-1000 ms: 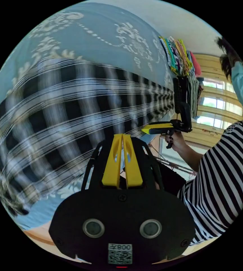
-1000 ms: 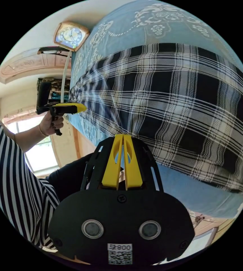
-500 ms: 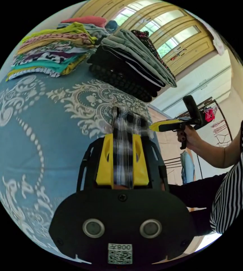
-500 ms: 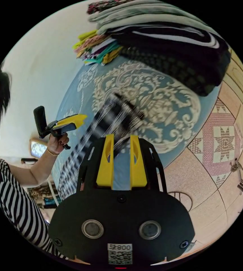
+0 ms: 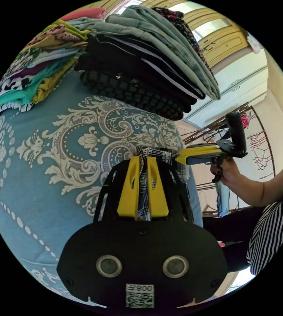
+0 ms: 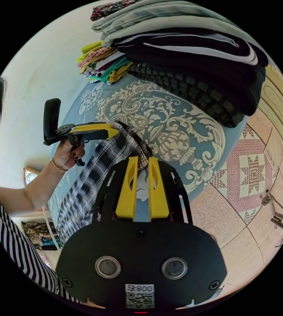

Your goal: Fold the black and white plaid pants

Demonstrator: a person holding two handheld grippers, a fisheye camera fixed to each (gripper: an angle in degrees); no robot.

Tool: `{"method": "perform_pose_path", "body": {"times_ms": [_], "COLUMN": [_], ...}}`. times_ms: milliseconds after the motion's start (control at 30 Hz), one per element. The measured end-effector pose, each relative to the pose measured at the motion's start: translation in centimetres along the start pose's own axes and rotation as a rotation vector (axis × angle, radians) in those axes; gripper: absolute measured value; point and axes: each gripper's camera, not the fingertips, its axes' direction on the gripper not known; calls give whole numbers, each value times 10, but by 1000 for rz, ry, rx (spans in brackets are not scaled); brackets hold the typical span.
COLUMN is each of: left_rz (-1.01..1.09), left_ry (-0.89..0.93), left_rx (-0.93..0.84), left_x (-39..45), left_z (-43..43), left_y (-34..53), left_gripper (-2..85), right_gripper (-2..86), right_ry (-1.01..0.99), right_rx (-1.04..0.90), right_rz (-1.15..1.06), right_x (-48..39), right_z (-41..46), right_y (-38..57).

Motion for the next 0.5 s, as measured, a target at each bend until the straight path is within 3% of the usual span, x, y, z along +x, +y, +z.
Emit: {"method": "perform_pose_path", "body": {"times_ms": [300, 500], "left_rz": [28, -18], "left_ry": [196, 292], "left_rx": [261, 312], "left_x": [-2, 4], "left_z": [-79, -130], "left_y": [48, 122], "left_gripper": [24, 25], "right_gripper": [36, 34], "right_ry": [-356, -658], "right_rx": [52, -158], "right_rz": [-221, -393], "right_x": [-19, -69], "right_z": [-52, -31], "right_y": [12, 29]}}
